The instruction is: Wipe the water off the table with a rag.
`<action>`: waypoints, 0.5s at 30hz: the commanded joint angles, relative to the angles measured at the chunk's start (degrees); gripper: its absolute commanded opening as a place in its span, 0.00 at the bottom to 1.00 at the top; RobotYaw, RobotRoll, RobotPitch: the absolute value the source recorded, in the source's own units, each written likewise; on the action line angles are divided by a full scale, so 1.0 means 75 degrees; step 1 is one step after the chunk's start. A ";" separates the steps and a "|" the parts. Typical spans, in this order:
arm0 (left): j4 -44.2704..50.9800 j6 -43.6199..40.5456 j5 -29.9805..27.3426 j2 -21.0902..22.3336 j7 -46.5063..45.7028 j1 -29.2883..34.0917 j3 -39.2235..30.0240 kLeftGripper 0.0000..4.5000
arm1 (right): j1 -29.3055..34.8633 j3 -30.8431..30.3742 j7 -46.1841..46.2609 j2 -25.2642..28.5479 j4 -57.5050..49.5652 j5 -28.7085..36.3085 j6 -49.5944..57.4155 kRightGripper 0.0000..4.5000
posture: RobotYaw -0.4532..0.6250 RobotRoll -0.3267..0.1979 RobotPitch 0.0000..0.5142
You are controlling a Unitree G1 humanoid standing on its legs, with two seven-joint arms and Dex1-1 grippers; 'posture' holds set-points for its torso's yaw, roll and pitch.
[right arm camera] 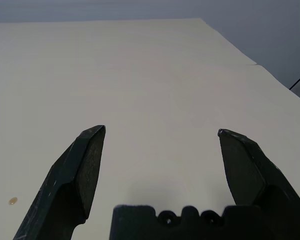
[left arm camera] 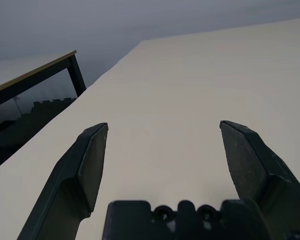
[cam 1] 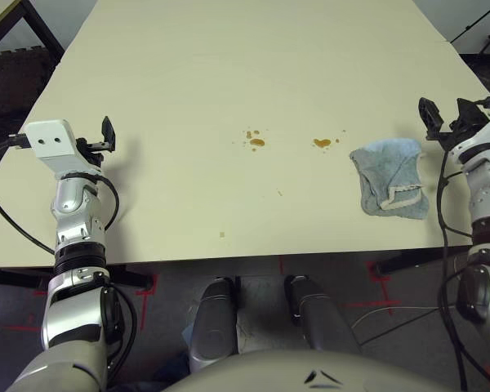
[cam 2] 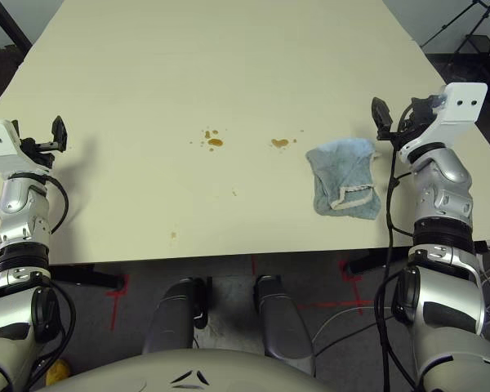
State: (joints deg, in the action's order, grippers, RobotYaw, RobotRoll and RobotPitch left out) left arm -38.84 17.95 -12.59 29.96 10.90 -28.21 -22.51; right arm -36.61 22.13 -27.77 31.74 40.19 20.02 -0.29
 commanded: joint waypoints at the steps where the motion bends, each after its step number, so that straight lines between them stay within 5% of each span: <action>1: 0.0087 0.0071 -0.0010 0.0028 -0.0054 0.0135 -0.0086 1.00 | -0.0099 -0.0051 -0.0080 -0.0013 0.0254 -0.0077 -0.0160 1.00 | 0.49 0.62 0.29; 15: -0.0111 0.0012 -0.0082 -0.0043 0.0300 -0.0039 0.0041 1.00 | 0.0085 -0.0071 -0.0003 -0.0048 -0.0082 -0.0003 -0.0152 1.00 | 0.43 0.62 0.32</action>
State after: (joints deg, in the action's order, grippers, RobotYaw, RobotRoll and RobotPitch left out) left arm -38.98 18.11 -12.74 29.02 12.40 -28.47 -21.86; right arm -37.03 21.57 -28.32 31.98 41.30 20.05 -1.67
